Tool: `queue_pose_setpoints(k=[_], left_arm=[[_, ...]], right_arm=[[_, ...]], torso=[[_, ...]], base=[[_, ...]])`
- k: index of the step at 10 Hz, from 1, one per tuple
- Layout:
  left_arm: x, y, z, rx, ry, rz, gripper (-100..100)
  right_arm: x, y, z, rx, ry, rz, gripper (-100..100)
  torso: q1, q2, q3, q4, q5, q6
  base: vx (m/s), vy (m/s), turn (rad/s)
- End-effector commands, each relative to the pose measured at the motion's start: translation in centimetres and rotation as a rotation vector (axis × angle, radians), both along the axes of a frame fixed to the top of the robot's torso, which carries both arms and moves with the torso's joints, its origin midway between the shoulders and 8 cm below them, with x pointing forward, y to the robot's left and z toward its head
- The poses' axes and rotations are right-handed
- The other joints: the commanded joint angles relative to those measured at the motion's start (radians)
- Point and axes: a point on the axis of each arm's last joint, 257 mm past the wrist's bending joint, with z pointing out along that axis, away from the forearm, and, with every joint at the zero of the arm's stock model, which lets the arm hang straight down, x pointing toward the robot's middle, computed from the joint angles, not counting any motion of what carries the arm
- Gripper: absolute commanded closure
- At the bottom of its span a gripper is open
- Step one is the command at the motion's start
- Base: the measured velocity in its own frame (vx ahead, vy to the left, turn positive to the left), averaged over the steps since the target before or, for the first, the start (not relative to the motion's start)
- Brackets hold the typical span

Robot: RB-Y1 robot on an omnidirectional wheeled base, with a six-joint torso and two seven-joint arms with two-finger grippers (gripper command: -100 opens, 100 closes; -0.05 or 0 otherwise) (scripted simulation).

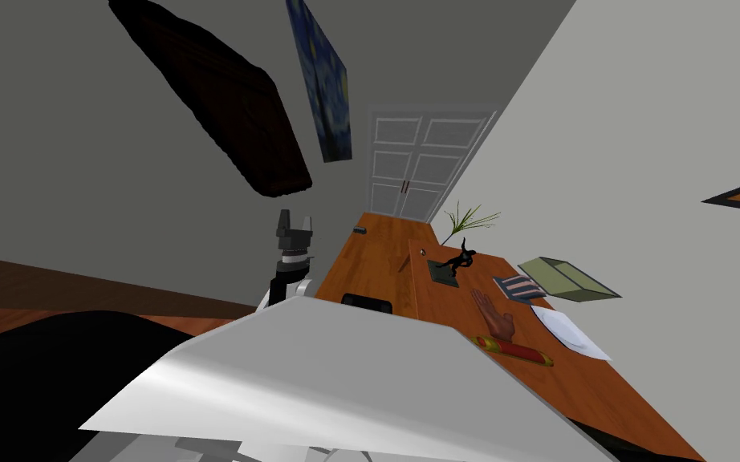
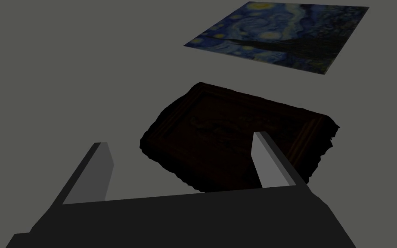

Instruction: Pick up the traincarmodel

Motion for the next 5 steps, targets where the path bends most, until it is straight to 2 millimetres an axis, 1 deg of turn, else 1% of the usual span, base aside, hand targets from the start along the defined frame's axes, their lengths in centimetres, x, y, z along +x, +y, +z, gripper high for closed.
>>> queue_pose_setpoints(k=[1, 3, 4, 5], left_arm=[[0.0, 0.0, 0.0, 0.0, 0.0, 0.0, 0], [0.0, 0.0, 0.0, 0.0, 0.0, 0.0, 0], [0.0, 0.0, 0.0, 0.0, 0.0, 0.0, 0], [0.0, 0.0, 0.0, 0.0, 0.0, 0.0, 0]], right_arm=[[0.0, 0.0, 0.0, 0.0, 0.0, 0.0, 100], [-0.03, -0.05, 0.02, -0.001, 0.001, 0.0, 100], [-0.02, -0.05, 0.02, -0.001, 0.0, -0.001, 0], [0.16, -0.85, 0.81, -0.004, -0.001, 0.006, 100]], torso=[[0.0, 0.0, 0.0, 0.0, 0.0, 0.0], [-0.001, 0.001, 0.0, 0.0, -0.001, 0.0], [-0.001, 0.001, 0.0, 0.0, -0.001, 0.0], [-0.001, 0.001, 0.0, 0.0, -0.001, 0.0]], base=[[0.0, 0.0, 0.0], [0.0, 0.0, 0.0], [0.0, 0.0, 0.0], [0.009, 0.026, -0.044]])
